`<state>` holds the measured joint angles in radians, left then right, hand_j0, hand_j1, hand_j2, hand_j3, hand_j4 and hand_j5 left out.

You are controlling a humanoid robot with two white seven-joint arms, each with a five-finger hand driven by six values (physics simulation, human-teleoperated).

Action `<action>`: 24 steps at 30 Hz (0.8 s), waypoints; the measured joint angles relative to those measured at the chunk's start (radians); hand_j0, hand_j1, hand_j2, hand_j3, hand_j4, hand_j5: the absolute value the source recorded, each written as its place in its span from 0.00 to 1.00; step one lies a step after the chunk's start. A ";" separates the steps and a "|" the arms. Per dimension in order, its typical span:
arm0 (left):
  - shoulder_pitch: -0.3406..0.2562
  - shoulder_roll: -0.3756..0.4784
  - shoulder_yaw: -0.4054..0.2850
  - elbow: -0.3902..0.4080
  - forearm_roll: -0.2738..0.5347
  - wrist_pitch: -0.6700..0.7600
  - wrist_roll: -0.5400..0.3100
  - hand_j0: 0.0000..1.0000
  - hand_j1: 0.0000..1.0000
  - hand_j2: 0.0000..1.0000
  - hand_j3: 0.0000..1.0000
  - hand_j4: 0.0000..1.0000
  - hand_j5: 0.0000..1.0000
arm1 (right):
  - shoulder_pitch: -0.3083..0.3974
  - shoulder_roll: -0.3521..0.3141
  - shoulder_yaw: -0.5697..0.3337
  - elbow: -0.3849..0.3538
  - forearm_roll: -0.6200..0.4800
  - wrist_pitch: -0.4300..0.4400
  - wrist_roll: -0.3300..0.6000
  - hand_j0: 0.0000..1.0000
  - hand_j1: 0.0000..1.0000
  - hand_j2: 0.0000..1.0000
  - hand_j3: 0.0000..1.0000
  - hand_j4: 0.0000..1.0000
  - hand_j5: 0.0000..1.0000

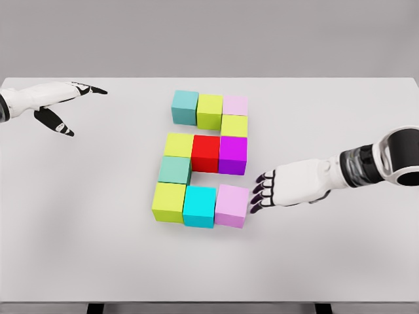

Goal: Assemble the squares on the desktop into the number 2

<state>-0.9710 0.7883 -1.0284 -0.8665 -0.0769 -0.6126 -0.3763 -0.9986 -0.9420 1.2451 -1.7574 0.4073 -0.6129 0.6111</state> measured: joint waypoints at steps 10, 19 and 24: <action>0.000 0.000 0.000 0.000 0.000 0.000 0.000 1.00 1.00 1.00 1.00 1.00 1.00 | -0.017 -0.004 -0.005 0.018 0.002 0.000 0.000 1.00 1.00 1.00 1.00 1.00 1.00; 0.000 0.001 0.000 0.000 0.000 0.000 0.000 1.00 1.00 1.00 1.00 1.00 1.00 | -0.032 0.017 -0.009 0.030 0.001 0.000 0.000 1.00 1.00 1.00 1.00 1.00 1.00; 0.000 0.002 0.000 0.000 0.000 0.000 -0.001 1.00 1.00 1.00 1.00 1.00 1.00 | -0.034 0.026 -0.009 0.023 -0.001 0.000 0.000 1.00 1.00 1.00 1.00 1.00 1.00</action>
<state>-0.9710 0.7902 -1.0284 -0.8665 -0.0769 -0.6126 -0.3769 -1.0324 -0.9160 1.2357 -1.7339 0.4060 -0.6129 0.6112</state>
